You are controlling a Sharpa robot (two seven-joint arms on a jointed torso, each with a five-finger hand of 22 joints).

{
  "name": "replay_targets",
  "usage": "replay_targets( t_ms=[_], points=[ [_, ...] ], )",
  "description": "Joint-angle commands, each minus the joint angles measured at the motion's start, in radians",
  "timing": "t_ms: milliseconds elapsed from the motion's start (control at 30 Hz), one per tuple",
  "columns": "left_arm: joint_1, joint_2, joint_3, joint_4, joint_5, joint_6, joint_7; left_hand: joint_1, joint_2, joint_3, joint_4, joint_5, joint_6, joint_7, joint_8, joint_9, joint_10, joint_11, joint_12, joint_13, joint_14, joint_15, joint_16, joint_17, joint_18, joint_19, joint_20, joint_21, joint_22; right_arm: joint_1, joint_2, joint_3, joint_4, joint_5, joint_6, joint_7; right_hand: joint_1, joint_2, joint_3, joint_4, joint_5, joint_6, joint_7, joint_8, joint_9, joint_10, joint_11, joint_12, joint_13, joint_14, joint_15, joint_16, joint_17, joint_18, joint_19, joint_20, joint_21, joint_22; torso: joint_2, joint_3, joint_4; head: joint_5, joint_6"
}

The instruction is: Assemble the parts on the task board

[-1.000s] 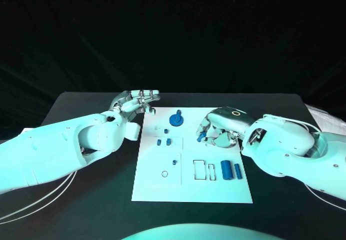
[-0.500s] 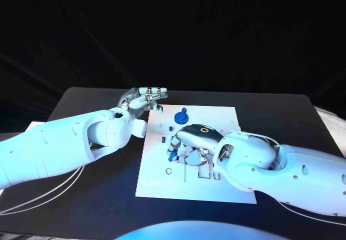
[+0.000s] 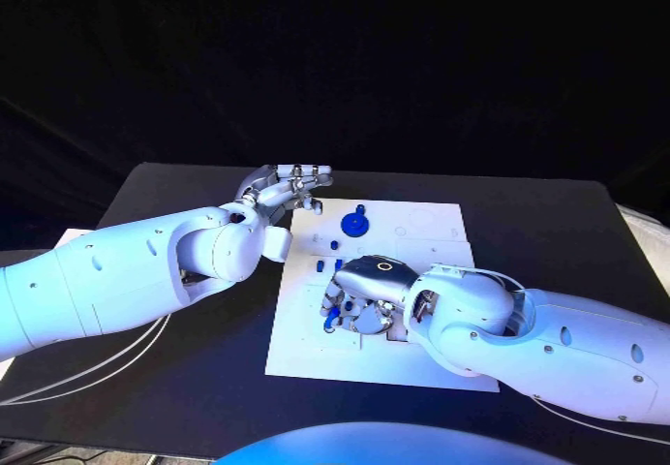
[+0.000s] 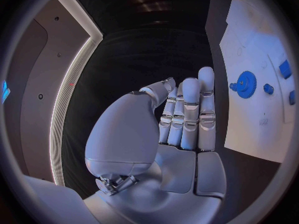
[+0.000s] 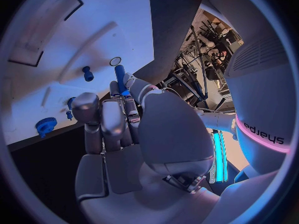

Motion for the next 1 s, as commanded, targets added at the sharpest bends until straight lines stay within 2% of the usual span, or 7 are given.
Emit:
replay_targets(
  t_ms=[33, 100, 300, 833, 1000],
  points=[
    [0.0, 0.003, 0.001, 0.001, 0.001, 0.02, 0.004, 0.006, 0.003, -0.004, -0.002, 0.003, -0.007, 0.0, 0.006, 0.0, -0.005, 0.0, 0.006, 0.0, -0.007, -0.003, -0.003, -0.001, 0.018, -0.006, 0.003, -0.005, -0.001, -0.004, 0.006, -0.001, -0.009, -0.033, 0.04, 0.009, 0.02, 0.01, 0.01, -0.005, 0.002, 0.0, 0.005, -0.004, -0.001, 0.034, -0.029, 0.001, 0.002, 0.023, 0.002, 0.002, 0.001, -0.017, -0.002, 0.003, 0.004, 0.0, 0.0, 0.0017, 0.0004, -0.002, -0.002],
    [0.0, 0.003, 0.001, 0.0, 0.001, 0.02, 0.004, 0.006, 0.003, -0.004, -0.002, 0.003, -0.007, 0.0, 0.006, 0.0, -0.005, 0.0, 0.006, 0.0, -0.007, -0.003, -0.003, -0.001, 0.018, -0.006, 0.003, -0.005, -0.001, -0.005, 0.008, -0.001, -0.014, -0.039, 0.042, 0.008, 0.02, 0.01, 0.01, -0.005, 0.002, 0.0, 0.005, -0.004, -0.001, 0.034, -0.029, 0.001, 0.002, 0.023, 0.002, 0.002, 0.001, -0.017, -0.002, 0.003, 0.004, 0.0, 0.0, 0.0024, 0.0007, -0.002, -0.002],
    [0.0, 0.002, 0.001, 0.0, 0.001, 0.019, 0.003, 0.006, 0.003, -0.004, -0.002, 0.003, -0.007, 0.0, 0.006, 0.0, -0.005, 0.0, 0.006, 0.0, -0.007, -0.003, -0.003, -0.001, 0.018, -0.006, 0.003, -0.005, -0.001, -0.008, 0.014, -0.002, -0.022, -0.047, 0.054, 0.007, 0.019, 0.01, 0.011, -0.006, 0.003, 0.001, 0.005, -0.003, -0.001, 0.034, -0.029, 0.001, 0.002, 0.023, 0.003, 0.002, 0.001, -0.017, -0.002, 0.003, 0.004, 0.0, 0.0, 0.0009, 0.0006, -0.002, -0.004],
    [0.0, 0.0, 0.001, 0.002, 0.001, 0.02, 0.002, 0.006, 0.003, -0.004, -0.002, 0.003, -0.007, 0.0, 0.006, 0.0, -0.005, 0.0, 0.006, 0.0, -0.007, -0.003, -0.003, -0.001, 0.018, -0.006, 0.003, -0.005, -0.001, -0.02, 0.039, -0.005, -0.043, -0.091, 0.081, -0.013, 0.018, 0.01, 0.011, -0.006, 0.003, 0.001, 0.005, -0.003, -0.001, 0.034, -0.029, 0.0, 0.002, 0.023, 0.003, 0.002, 0.001, -0.017, -0.003, 0.003, 0.004, -0.001, 0.0, 0.0007, 0.0002, -0.002, -0.01],
    [0.0, 0.0, 0.001, 0.002, 0.001, 0.021, 0.001, 0.007, 0.003, -0.005, -0.003, 0.003, -0.008, 0.001, 0.007, 0.0, -0.007, 0.0, 0.009, 0.0, -0.008, -0.003, -0.004, -0.003, 0.018, -0.006, 0.003, -0.006, -0.001, -0.022, 0.046, -0.006, -0.044, -0.105, 0.099, -0.02, 0.008, 0.003, 0.009, -0.007, 0.003, 0.0, 0.006, -0.004, -0.001, 0.033, -0.028, -0.003, 0.002, 0.021, 0.004, -0.001, -0.004, -0.016, -0.008, 0.005, 0.002, -0.006, -0.001, 0.0009, 0.0008, -0.003, -0.01]
  ],
)
